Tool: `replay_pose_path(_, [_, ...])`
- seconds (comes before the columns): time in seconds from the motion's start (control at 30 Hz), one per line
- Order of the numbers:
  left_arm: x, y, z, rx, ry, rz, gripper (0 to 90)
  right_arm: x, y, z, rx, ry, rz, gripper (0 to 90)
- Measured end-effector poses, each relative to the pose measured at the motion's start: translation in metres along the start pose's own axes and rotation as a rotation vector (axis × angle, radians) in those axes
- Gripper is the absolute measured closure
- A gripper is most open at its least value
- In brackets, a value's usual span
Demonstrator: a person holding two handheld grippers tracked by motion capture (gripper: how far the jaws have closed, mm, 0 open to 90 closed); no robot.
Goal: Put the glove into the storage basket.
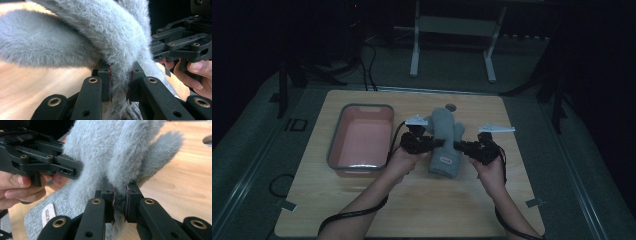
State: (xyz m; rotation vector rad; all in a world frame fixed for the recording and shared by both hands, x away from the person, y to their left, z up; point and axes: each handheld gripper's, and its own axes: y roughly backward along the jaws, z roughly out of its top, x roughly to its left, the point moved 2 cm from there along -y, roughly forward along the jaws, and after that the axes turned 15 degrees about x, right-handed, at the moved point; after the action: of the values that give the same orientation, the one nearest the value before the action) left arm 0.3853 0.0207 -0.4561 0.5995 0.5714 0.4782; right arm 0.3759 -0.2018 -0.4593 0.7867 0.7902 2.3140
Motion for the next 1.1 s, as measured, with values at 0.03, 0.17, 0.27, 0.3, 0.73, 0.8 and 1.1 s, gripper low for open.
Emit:
replay_pose_path(0.03, [0.002, 0.005, 0.002, -0.002, 0.001, 0.003, 78.6, 0.003, 0.0, 0.005, -0.003, 0.008, 0.0, 81.4])
replay_pose_path(0.17, [0.011, 0.027, 0.005, -0.02, 0.007, 0.021, 78.7, 0.016, -0.004, 0.025, -0.006, 0.032, 0.0, 81.5])
replay_pose_path(0.27, [0.021, 0.045, 0.005, -0.03, 0.014, 0.039, 78.6, 0.027, -0.012, 0.042, -0.005, 0.054, 0.002, 81.6])
replay_pose_path(0.3, [0.024, 0.052, 0.005, -0.034, 0.018, 0.048, 78.6, 0.031, -0.015, 0.048, -0.005, 0.061, 0.005, 81.7])
replay_pose_path(0.73, [0.072, 0.143, -0.02, -0.071, 0.089, 0.148, 78.6, 0.093, -0.077, 0.115, 0.002, 0.135, 0.071, 81.7])
replay_pose_path(0.8, [0.078, 0.154, -0.027, -0.075, 0.103, 0.165, 78.6, 0.103, -0.087, 0.121, 0.008, 0.144, 0.082, 81.7])
replay_pose_path(1.1, [0.113, 0.171, -0.058, -0.042, 0.18, 0.183, 78.5, 0.127, -0.138, 0.131, 0.048, 0.129, 0.109, 81.7])
